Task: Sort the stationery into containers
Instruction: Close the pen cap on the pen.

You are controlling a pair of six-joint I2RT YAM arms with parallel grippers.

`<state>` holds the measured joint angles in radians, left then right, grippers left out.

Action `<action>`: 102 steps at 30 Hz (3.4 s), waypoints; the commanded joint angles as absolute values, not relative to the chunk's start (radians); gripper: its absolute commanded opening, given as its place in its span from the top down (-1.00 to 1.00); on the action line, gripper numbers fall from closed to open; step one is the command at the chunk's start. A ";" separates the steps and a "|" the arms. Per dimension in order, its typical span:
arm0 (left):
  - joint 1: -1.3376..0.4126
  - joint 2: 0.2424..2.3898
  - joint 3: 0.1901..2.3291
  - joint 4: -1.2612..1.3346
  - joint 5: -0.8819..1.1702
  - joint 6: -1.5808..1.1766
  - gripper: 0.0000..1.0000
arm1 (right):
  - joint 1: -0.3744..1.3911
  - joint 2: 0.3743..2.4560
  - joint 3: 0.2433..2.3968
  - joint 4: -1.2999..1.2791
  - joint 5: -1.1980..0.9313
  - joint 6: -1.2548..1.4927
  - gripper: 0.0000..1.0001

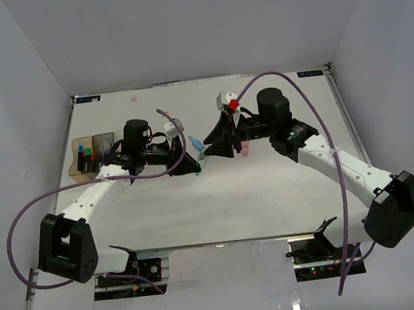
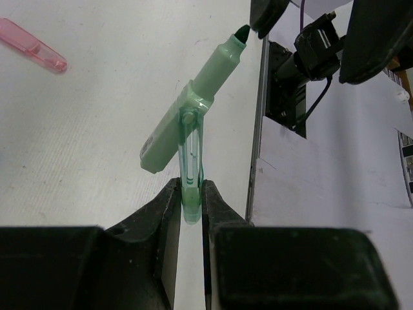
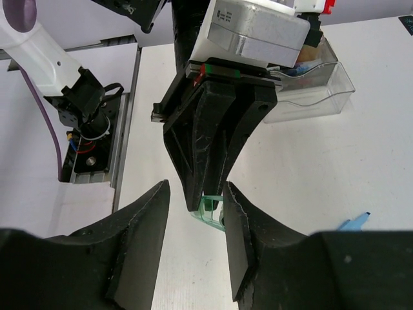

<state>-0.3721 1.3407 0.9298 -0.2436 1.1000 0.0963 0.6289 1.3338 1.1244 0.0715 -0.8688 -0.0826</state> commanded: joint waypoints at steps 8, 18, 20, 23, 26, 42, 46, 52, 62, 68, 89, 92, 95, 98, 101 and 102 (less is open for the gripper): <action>-0.371 1.319 0.934 -0.233 1.114 0.103 1.00 | 0.634 1.339 1.121 0.100 -0.891 -0.067 0.00; -0.371 1.307 0.931 -0.215 1.106 0.101 1.00 | 0.638 1.345 1.091 0.080 -0.899 -0.071 -0.08; -0.371 1.304 0.930 -0.213 1.106 0.101 1.00 | 0.640 1.345 1.083 0.080 -0.902 -0.071 -0.08; -0.371 1.298 0.928 -0.206 1.098 0.098 1.00 | 0.644 1.345 1.074 0.080 -0.910 -0.072 -0.08; -0.371 1.295 0.923 -0.196 1.094 0.094 1.00 | 0.652 1.344 1.066 0.083 -0.914 -0.072 -0.08; -0.371 1.273 0.910 -0.164 1.078 0.078 1.00 | 0.667 1.344 1.032 0.110 -0.917 -0.054 -0.08; -0.371 1.269 0.904 -0.152 1.072 0.080 1.00 | 0.669 1.342 1.034 0.114 -0.917 -0.051 -0.08; -0.371 1.259 0.876 -0.094 1.068 0.061 1.00 | 0.673 1.339 1.034 0.118 -0.914 -0.051 -0.08; -0.371 1.249 0.858 -0.046 1.069 0.040 1.00 | 0.692 1.359 1.035 0.127 -0.913 -0.048 -0.08; -0.371 1.236 0.850 -0.023 1.075 0.037 1.00 | 0.698 1.365 1.031 0.129 -0.907 -0.048 -0.08; -0.371 1.187 0.779 0.132 1.092 0.008 1.00 | 0.713 1.379 1.045 0.130 -0.896 -0.048 -0.09; -0.373 1.180 0.772 0.152 1.094 0.008 1.00 | 0.716 1.384 1.045 0.132 -0.887 -0.048 -0.09; -0.374 1.174 0.765 0.166 1.097 0.008 1.00 | 0.721 1.384 1.043 0.135 -0.877 -0.046 -0.10; -0.377 1.167 0.758 0.175 1.100 0.008 1.00 | 0.724 1.388 1.046 0.137 -0.876 -0.046 -0.11; -0.379 1.163 0.755 0.181 1.100 0.008 1.00 | 0.726 1.391 1.048 0.143 -0.870 -0.043 -0.11; -0.379 1.161 0.753 0.181 1.098 0.008 1.00 | 0.727 1.391 1.051 0.144 -0.871 -0.043 -0.11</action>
<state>-0.3721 1.2003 0.7601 0.1421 1.0618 0.0025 0.7166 1.3834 1.0321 0.0933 -0.8810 -0.0521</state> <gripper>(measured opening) 0.251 0.556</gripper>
